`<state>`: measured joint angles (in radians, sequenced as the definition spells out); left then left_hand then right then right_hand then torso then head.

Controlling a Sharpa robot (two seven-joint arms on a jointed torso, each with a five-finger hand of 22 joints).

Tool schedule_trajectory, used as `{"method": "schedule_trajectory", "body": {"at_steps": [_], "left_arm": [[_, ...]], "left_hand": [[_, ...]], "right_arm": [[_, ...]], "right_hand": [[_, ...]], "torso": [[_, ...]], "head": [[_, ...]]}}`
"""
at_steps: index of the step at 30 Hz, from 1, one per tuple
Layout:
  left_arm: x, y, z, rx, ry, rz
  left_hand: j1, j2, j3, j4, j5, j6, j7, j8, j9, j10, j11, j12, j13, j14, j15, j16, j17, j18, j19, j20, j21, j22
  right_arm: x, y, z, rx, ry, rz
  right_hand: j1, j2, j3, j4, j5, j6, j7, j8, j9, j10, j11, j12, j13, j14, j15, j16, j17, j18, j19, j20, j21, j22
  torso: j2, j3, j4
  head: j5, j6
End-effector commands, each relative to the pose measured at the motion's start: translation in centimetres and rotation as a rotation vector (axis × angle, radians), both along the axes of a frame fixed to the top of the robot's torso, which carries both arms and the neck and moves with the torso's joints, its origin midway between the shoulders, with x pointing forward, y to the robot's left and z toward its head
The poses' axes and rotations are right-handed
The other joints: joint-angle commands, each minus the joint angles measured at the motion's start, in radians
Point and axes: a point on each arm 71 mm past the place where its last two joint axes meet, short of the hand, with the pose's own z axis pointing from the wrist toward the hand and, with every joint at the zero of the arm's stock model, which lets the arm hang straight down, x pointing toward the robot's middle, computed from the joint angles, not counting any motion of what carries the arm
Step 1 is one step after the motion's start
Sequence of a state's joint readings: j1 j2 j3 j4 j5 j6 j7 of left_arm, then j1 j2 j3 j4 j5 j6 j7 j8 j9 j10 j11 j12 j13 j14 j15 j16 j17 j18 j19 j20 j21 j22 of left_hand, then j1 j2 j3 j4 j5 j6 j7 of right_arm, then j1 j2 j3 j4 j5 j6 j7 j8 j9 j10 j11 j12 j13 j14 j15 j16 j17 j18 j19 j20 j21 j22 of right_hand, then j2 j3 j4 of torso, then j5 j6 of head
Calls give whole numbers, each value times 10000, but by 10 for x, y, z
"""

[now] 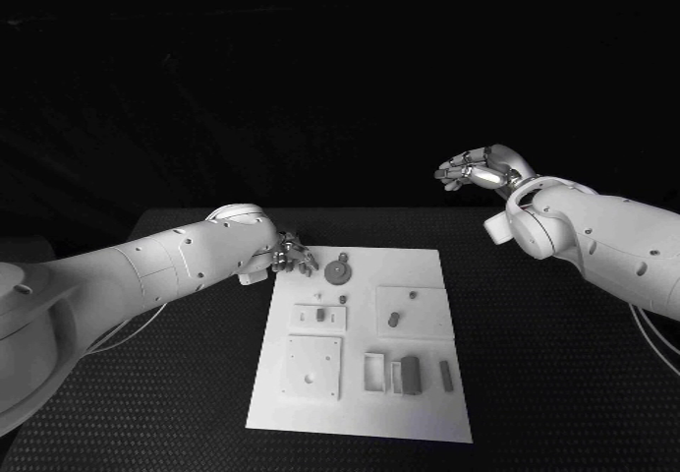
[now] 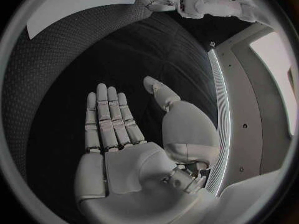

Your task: Assemble the parts on the task board

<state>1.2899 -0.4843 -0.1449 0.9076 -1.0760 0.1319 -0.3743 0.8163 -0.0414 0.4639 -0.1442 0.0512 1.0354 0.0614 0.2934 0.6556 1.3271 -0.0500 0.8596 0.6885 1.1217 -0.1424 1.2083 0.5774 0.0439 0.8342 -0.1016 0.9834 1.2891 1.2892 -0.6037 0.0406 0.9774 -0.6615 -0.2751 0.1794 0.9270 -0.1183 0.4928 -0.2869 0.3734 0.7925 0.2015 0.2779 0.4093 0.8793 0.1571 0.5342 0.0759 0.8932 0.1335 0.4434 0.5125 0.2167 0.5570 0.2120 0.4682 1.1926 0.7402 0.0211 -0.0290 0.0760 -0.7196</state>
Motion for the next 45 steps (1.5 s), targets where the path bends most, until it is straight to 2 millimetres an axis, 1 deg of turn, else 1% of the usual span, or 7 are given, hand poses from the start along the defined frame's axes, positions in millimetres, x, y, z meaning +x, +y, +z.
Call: {"method": "schedule_trajectory", "body": {"at_steps": [1, 14, 22, 30, 41, 42, 45], "left_arm": [[-1, -3, -1, -92, 174, -163], [-1, -1, -1, -138, 163, -138], [-2, -2, 0, -565, 60, 74], [-5, 8, 2, -1390, 49, 784], [-25, 23, 10, -2609, 363, 1416], [-28, 25, 10, -2696, 327, 1489], [-37, 28, 13, -2756, 221, 1478]], "left_hand": [[59, 133, 14, -132, 18, 57, -1, -36, -20, -42, -6, -66, 11, -67, -3, 41, -20, -140, -34, -1305, -46, 15], [484, 535, 199, -642, 238, 214, -33, 31, -63, -13, -33, -63, -3, -49, 6, 68, -65, -180, 1, -1299, -63, 40], [932, 1182, 372, -1160, 386, 459, -93, 183, -41, 131, -88, -40, -18, 41, 42, 149, -77, -210, 42, -1284, -46, 83], [970, 1374, 336, -1350, 359, 707, -203, 328, -10, 326, -197, -36, -45, 221, 24, 229, -81, -183, 188, -1305, 3, 106], [974, 1391, 311, -1407, 434, 820, -260, 383, -13, 477, -256, -33, -58, 358, -4, 277, -88, -155, 301, -1324, 32, 119], [972, 1387, 309, -1410, 460, 833, -266, 389, -14, 492, -261, -32, -59, 372, -8, 282, -89, -152, 312, -1327, 34, 120], [945, 1329, 306, -1412, 905, 909, -300, 421, -24, 588, -296, -23, -59, 457, -32, 309, -94, -136, 385, -1340, 50, 126]], "right_arm": [[0, 1, 0, 17, -16, 128], [0, 1, 0, 14, -14, 122], [0, 1, 0, 12, -10, 123], [0, -2, 0, 2, -12, 62], [0, -5, 0, 15, 4, 9], [0, -5, 0, 18, 5, 9], [0, -6, 0, 14, 11, -7]], "right_hand": [[-43, 62, -61, 2, 53, -75, 99, 20, -10, 68, -17, -32, -17, -6, 70, -51, -12, -128, -46, -12, -61, 16], [-50, 64, -62, 6, 52, -75, 99, 22, -13, 71, -17, -32, -23, -5, 71, -52, -13, -128, -43, -11, -67, 22], [-55, 65, -64, 8, 53, -75, 100, 23, -15, 73, -17, -33, -26, -4, 71, -53, -14, -128, -41, -10, -72, 26], [-70, 67, -68, 15, 55, -76, 101, 24, -17, 73, -16, -34, -29, -4, 71, -54, -15, -129, -40, -8, -76, 29], [-84, 68, -74, 18, 60, -76, 101, 26, -20, 73, -15, -36, -33, -5, 71, -56, -16, -129, -39, -7, -84, 34], [-85, 68, -74, 18, 61, -76, 101, 26, -21, 73, -15, -36, -34, -5, 71, -56, -16, -129, -39, -7, -84, 34], [-87, 68, -74, 18, 62, -76, 101, 26, -21, 74, -15, -36, -35, -5, 71, -56, -16, -129, -39, -7, -86, 36]], "torso": [[5, 2, 8], [3, 4, -10], [4, -1, -4], [0, 3, -4], [-22, 11, 42], [-29, 11, 53], [-40, 17, 77]], "head": [[-5, -13], [-15, -42], [-27, -49], [-28, -68], [30, -69], [34, -74], [75, -79]]}}
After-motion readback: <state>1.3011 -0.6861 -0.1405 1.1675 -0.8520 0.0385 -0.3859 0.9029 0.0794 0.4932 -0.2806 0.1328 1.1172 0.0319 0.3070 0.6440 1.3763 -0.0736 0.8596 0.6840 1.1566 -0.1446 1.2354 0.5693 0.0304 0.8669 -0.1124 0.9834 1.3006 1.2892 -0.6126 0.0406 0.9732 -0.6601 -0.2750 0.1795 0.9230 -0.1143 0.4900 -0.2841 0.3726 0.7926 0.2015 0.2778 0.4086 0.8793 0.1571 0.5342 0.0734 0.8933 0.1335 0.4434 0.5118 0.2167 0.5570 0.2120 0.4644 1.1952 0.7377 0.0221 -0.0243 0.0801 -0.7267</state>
